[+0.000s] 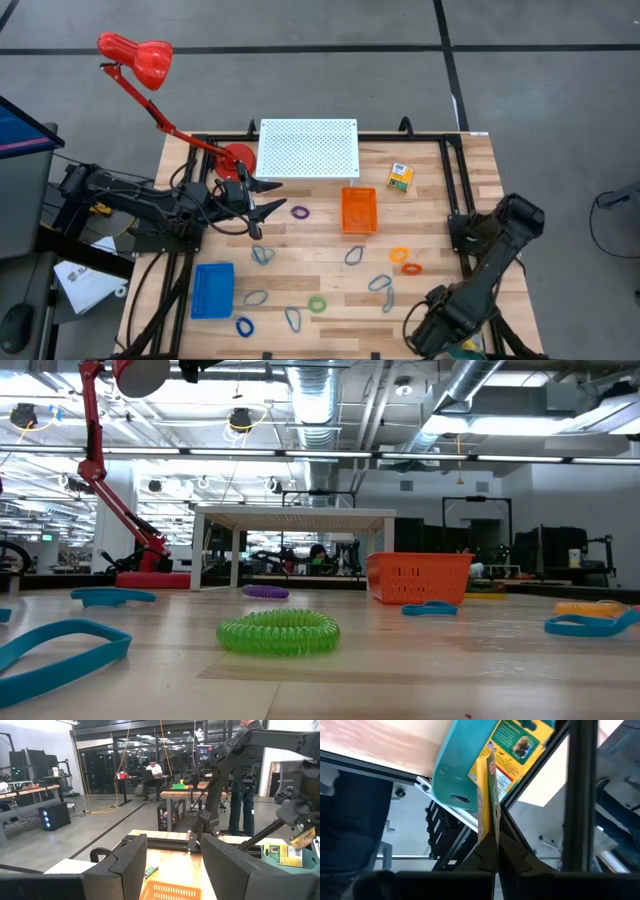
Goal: Pick & Place Office Desk Supplies
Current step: Put the bottom yellow crayon box into the bin
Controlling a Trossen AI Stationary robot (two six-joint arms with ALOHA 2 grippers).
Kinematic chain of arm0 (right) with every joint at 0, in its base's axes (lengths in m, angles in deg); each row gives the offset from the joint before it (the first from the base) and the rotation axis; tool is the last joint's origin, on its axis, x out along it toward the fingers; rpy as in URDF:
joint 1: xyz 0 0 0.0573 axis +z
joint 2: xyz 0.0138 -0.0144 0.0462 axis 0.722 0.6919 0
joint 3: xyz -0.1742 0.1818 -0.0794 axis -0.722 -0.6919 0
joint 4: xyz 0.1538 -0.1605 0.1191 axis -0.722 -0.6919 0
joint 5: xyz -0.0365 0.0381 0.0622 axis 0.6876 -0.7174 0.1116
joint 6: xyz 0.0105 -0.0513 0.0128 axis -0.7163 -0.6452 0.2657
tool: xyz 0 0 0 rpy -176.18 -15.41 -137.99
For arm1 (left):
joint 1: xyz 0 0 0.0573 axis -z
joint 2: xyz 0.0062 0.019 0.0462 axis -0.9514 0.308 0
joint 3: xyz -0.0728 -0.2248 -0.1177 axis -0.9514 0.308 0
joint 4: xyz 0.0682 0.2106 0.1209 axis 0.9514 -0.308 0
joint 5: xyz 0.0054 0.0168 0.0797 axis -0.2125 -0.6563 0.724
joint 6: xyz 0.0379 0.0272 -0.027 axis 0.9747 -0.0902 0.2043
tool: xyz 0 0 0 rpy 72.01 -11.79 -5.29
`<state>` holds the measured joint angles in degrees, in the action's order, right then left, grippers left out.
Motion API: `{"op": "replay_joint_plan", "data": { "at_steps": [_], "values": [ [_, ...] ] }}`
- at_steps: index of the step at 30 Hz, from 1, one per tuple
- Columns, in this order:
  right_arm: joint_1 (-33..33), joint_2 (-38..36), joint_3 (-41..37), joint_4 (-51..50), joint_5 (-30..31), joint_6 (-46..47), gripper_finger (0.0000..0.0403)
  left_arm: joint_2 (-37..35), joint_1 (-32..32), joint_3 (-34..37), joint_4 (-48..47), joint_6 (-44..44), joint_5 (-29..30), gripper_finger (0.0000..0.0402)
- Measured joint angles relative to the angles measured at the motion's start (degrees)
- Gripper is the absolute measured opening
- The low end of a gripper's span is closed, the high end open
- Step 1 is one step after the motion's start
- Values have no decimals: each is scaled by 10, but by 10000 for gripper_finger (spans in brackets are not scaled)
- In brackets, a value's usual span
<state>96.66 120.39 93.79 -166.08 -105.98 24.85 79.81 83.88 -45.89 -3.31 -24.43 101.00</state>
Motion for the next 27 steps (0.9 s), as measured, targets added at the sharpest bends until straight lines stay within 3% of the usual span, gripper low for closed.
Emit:
{"op": "replay_joint_plan", "data": {
  "at_steps": [10, 20, 27],
  "values": [
    [-15, 70, -2, -30, -43, -123, 0, 0, 3, 0, 0, -2, 0, 182],
    [-26, 67, -75, 53, -37, -162, 0, 0, 10, 0, 0, -2, 0, 182],
    [-26, 67, -93, 42, -40, -216, 4, 0, 11, 0, 0, -2, 0, 182]
  ]
}}
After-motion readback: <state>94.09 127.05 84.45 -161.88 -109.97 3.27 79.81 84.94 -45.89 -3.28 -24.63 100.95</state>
